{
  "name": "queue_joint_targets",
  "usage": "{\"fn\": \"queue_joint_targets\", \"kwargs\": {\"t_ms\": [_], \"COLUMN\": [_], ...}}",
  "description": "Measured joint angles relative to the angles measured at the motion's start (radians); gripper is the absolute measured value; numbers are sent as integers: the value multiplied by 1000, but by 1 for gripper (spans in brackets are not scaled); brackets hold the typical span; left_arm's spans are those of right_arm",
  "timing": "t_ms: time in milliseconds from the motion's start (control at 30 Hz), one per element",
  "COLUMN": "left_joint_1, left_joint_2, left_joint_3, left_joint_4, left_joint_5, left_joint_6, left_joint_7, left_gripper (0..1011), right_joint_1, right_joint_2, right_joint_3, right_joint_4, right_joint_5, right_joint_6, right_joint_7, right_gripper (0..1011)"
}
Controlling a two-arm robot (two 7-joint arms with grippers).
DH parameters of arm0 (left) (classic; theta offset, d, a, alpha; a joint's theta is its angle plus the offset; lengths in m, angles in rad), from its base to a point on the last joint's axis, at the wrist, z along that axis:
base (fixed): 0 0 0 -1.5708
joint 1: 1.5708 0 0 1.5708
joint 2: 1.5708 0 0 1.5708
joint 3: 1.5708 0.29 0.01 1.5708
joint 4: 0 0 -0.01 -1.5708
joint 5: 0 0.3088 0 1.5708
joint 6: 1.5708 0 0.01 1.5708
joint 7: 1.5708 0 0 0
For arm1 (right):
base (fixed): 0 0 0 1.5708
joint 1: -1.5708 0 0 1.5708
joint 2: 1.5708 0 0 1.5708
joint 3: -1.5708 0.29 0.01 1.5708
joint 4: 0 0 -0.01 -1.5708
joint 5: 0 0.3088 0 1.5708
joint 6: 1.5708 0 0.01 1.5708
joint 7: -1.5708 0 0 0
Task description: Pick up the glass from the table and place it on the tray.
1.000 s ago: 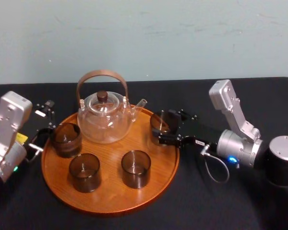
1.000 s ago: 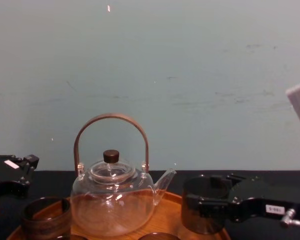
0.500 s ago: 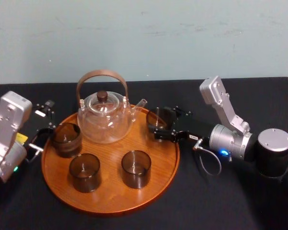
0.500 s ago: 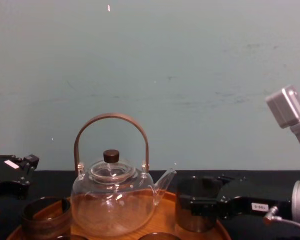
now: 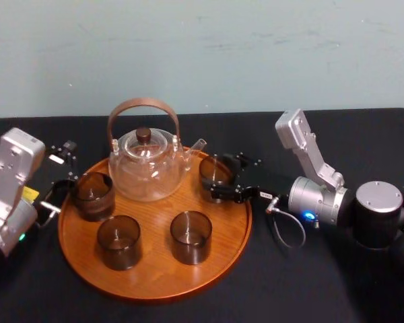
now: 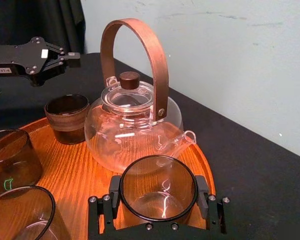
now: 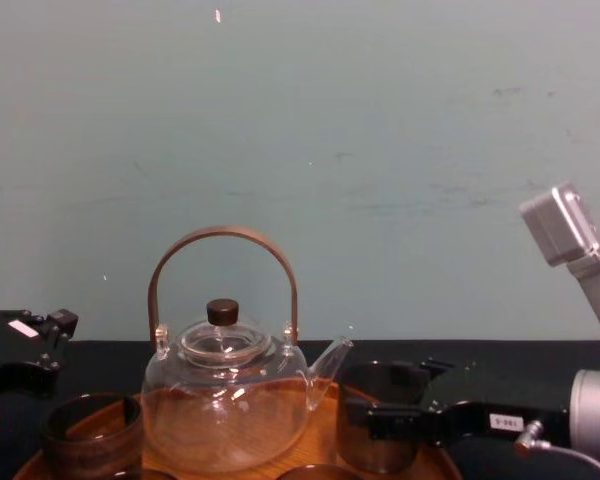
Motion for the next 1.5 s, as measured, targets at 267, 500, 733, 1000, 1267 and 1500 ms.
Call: {"fn": "queue_joint_targets", "kwargs": {"t_ms": [267, 500, 733, 1000, 1267, 1500], "left_joint_1": [0, 0, 0, 0, 0, 0], "left_joint_2": [0, 0, 0, 0, 0, 0], "left_joint_3": [0, 0, 0, 0, 0, 0], "left_joint_4": [0, 0, 0, 0, 0, 0], "left_joint_5": [0, 0, 0, 0, 0, 0], "left_joint_6": [0, 0, 0, 0, 0, 0], "left_joint_7": [0, 0, 0, 0, 0, 0], "left_gripper": [0, 0, 0, 0, 0, 0], "right_joint_1": [9, 13, 13, 13, -7, -40], "right_joint_2": [-9, -16, -17, -16, -3, 21], "right_joint_3": [-7, -13, -14, -14, 1, 25], "right_joint_4": [28, 49, 50, 50, 11, -61], "right_joint_5": [0, -5, -8, -10, 0, 17], "right_joint_6": [0, -1, -2, -1, -22, -41], "right_joint_7": [12, 11, 7, 7, 7, -5], "right_gripper": [902, 902, 902, 965, 1002, 1002]}}
